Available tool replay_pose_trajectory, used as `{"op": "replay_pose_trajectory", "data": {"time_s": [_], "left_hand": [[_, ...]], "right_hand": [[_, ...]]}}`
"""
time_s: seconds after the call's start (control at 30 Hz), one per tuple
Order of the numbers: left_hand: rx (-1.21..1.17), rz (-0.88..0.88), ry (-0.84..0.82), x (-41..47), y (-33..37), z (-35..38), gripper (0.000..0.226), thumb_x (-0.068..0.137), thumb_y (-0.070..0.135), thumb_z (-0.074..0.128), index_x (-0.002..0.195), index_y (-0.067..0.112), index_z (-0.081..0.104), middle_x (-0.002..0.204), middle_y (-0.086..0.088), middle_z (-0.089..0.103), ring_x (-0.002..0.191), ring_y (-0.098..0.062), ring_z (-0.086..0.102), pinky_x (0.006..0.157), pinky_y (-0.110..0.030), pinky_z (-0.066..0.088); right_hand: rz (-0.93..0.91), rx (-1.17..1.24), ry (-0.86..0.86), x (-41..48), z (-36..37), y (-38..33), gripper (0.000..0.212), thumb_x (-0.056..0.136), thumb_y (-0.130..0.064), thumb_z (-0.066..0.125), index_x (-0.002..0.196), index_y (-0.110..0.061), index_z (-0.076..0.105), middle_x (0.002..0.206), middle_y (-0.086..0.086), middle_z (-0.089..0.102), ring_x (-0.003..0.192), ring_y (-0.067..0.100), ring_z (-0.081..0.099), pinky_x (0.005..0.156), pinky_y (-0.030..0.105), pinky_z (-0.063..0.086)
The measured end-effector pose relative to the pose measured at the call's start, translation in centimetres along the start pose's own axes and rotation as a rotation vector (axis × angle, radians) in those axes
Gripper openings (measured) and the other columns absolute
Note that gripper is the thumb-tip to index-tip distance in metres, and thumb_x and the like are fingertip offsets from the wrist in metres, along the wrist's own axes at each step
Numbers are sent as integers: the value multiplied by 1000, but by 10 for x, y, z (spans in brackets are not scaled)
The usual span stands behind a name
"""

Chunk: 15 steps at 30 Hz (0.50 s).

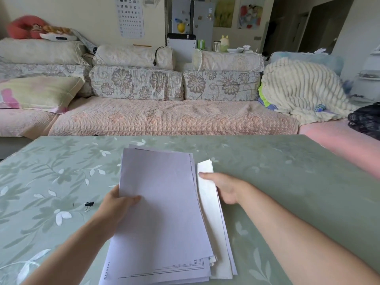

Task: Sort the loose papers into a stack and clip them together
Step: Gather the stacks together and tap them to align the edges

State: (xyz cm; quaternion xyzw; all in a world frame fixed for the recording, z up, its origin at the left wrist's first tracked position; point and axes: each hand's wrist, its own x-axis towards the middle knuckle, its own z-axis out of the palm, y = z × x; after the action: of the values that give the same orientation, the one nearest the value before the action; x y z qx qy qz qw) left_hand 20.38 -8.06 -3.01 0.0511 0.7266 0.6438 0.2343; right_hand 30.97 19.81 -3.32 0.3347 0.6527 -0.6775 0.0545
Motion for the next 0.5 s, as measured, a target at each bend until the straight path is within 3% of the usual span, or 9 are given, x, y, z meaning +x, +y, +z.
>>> {"op": "replay_pose_trajectory", "data": {"time_s": [0.07,0.1,0.13,0.2,0.27,0.3,0.37,0.47,0.5], "left_hand": [[-60,-25,6,-5,1,2,23,85,-4,65,92,18,63,67,-5,71,61,-25,65,58,-32,54],[-85,-42,2,-6,2,4,23,85,-5,64,92,17,63,65,-5,71,61,-25,64,61,-34,54],[-105,-58,-7,-8,3,4,23,85,-5,64,93,16,63,67,-6,71,64,-26,64,66,-37,55],[-129,-76,-50,-10,4,6,25,83,-5,63,101,12,63,78,-12,71,72,-30,65,78,-45,53],[-122,-64,-84,-17,8,10,29,81,-3,62,107,10,62,88,-19,69,77,-32,64,81,-47,52],[-99,-37,-100,-21,11,13,32,78,-1,64,108,10,62,92,-21,70,78,-32,65,80,-46,52],[-44,35,-130,-28,15,19,46,64,8,65,110,11,62,99,-22,70,79,-31,67,79,-44,53],[85,176,-64,-29,20,25,61,56,26,67,117,25,58,119,-12,60,105,-29,61,93,-47,51],[149,211,-3,-28,23,25,71,56,32,71,124,32,53,128,-7,51,116,-27,53,99,-47,46]], "right_hand": [[21,-22,-14,-4,6,11,108,42,-56,91,136,-18,56,147,1,50,136,20,46,118,41,30],[2,-10,1,-1,6,18,111,33,-52,94,133,-18,60,151,0,46,139,20,42,119,43,27],[-15,2,15,-4,7,24,102,30,-47,95,123,-19,67,152,0,44,142,19,38,120,44,25],[-5,35,20,-28,15,25,59,43,-37,95,98,-20,78,149,-1,46,141,20,39,120,45,25],[-46,71,18,-45,18,25,31,73,-18,84,101,-9,76,135,11,61,125,26,57,111,44,40],[-77,102,33,-50,17,25,29,81,-5,77,109,0,70,124,17,67,113,28,64,101,44,49],[-138,172,88,-55,14,24,48,78,3,76,121,7,56,117,21,68,105,31,68,94,47,54],[-289,216,125,-45,-2,29,131,37,-19,98,146,3,30,140,18,54,123,28,59,110,50,42],[-342,222,136,-41,-8,29,142,28,-25,100,148,1,28,143,17,51,125,26,58,113,48,39]]}}
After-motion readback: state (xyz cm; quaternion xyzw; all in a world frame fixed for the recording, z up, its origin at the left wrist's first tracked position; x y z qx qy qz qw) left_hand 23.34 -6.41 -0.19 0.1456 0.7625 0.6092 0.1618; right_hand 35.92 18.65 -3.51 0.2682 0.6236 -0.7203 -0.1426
